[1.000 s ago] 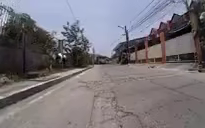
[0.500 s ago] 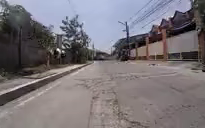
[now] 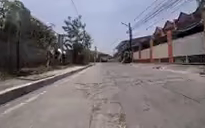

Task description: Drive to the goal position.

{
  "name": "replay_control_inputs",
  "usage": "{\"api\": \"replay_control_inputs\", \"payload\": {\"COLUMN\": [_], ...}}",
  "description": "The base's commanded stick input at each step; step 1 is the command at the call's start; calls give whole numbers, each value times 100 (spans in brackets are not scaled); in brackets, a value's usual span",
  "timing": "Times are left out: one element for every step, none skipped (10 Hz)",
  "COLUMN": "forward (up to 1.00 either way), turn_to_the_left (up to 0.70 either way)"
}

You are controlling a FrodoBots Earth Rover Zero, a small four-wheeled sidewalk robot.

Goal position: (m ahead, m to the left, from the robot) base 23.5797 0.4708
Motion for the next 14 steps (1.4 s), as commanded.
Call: {"api": "replay_control_inputs", "payload": {"forward": [95, 95, 97, 100, 100, 100, 100, 100, 100, 100, 100, 100, 100, 100], "turn_to_the_left": [0, 0, 0, 0, 0, 0, 0, 0, 0, 0, 0, 0, 0, 0]}}
